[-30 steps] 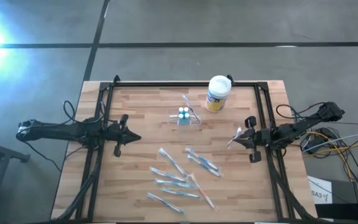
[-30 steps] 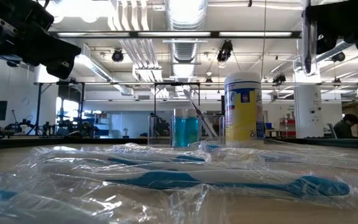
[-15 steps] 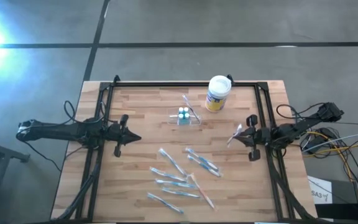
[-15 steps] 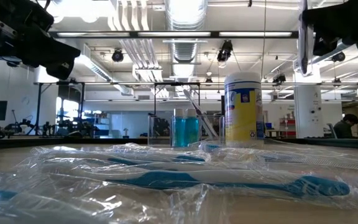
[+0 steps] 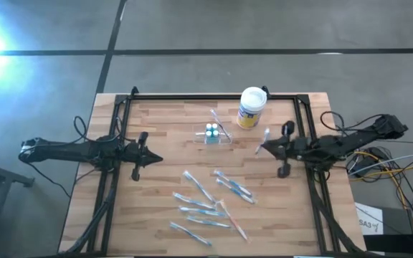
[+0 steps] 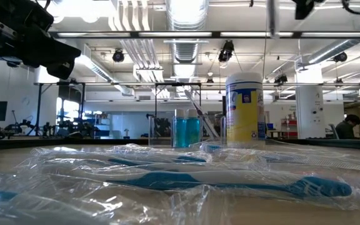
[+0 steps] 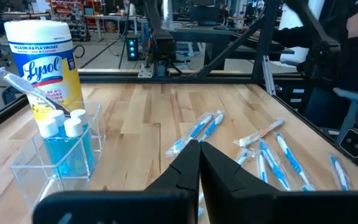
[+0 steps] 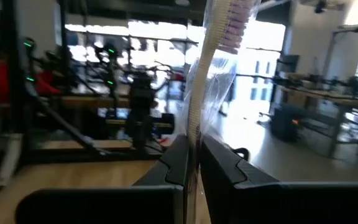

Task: Pick & Place toothbrushing station
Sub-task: Put the violet toothbrush into the transparent organizer

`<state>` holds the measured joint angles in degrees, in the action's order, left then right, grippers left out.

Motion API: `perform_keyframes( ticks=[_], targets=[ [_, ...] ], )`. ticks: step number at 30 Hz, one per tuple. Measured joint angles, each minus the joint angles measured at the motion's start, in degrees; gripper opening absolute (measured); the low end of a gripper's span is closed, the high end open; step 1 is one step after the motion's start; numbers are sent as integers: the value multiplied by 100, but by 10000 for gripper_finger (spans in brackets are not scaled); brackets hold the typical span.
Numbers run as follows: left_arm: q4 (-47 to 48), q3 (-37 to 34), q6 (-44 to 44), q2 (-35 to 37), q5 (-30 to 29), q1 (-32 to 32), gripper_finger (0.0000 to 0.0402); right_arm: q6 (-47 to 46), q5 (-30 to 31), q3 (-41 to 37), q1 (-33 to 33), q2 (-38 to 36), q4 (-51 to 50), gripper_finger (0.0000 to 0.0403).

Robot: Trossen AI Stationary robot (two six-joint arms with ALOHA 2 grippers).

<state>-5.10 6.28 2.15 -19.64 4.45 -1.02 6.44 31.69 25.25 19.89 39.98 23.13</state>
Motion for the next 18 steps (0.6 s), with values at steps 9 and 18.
perform_keyframes(
  ticks=[9, 18],
  targets=[
    [0, 0, 0, 0, -2, 2, 20, -163, 280, 1586, -1060, 2156, 20, 20],
    [127, 0, 0, 0, 0, 2, 21, -353, -5, 1679, -1869, 3738, 1399, 20]
  ],
)
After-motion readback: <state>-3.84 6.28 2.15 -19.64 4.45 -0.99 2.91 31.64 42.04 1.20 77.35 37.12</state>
